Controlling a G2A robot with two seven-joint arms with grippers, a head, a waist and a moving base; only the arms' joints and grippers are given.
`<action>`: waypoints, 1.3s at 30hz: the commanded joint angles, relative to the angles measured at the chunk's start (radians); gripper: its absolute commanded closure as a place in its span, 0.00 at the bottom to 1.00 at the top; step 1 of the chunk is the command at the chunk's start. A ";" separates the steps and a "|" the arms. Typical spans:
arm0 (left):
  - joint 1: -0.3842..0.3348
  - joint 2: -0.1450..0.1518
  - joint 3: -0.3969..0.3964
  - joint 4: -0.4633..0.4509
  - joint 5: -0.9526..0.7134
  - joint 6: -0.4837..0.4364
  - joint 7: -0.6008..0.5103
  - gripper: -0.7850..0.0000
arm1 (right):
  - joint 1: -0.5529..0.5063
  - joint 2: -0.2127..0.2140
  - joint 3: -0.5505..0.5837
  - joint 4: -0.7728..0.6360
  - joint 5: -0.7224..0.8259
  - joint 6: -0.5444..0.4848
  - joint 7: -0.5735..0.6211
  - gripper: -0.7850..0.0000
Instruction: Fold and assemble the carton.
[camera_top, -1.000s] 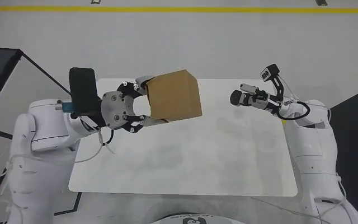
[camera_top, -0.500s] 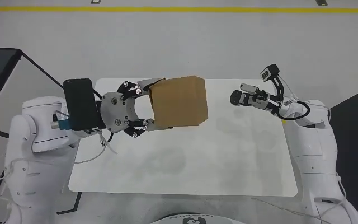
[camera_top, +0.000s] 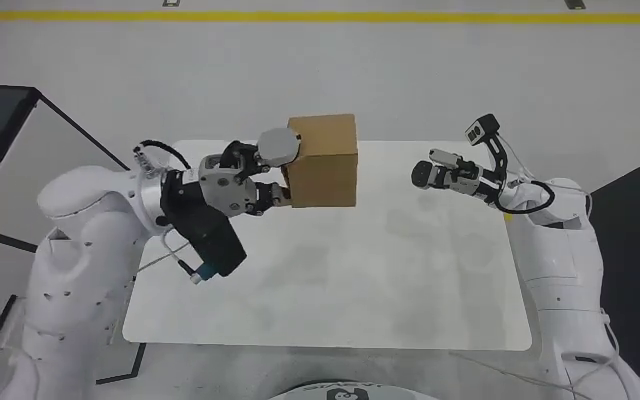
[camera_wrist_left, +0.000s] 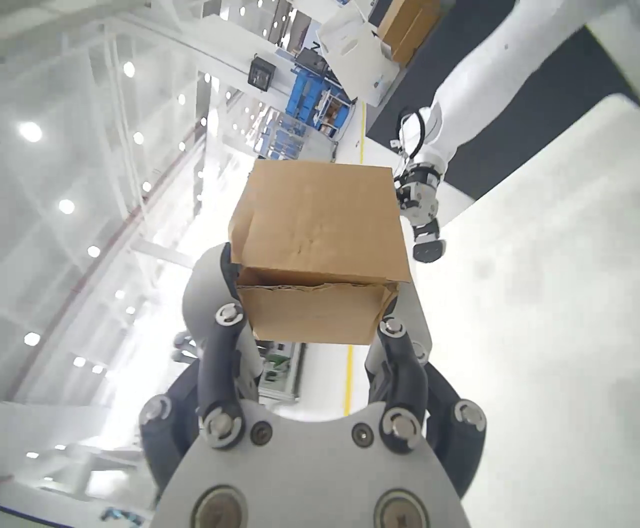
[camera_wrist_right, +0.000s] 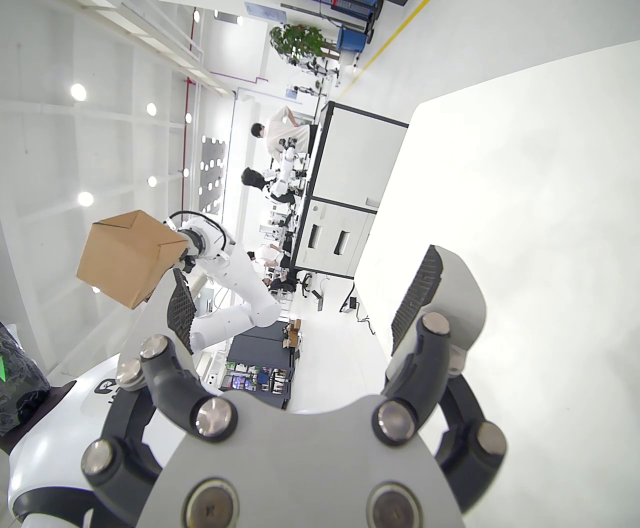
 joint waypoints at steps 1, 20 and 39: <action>0.018 0.004 0.000 0.029 0.093 0.100 0.118 1.00 | 0.000 0.000 0.000 0.000 0.000 0.000 0.000 0.00; 0.097 0.022 -0.070 0.021 0.409 0.529 0.183 1.00 | 0.000 0.000 0.000 0.000 0.000 0.000 0.000 0.00; 0.132 0.030 -0.099 0.031 0.586 0.861 0.254 1.00 | 0.000 0.000 0.000 0.000 0.000 0.000 0.000 0.00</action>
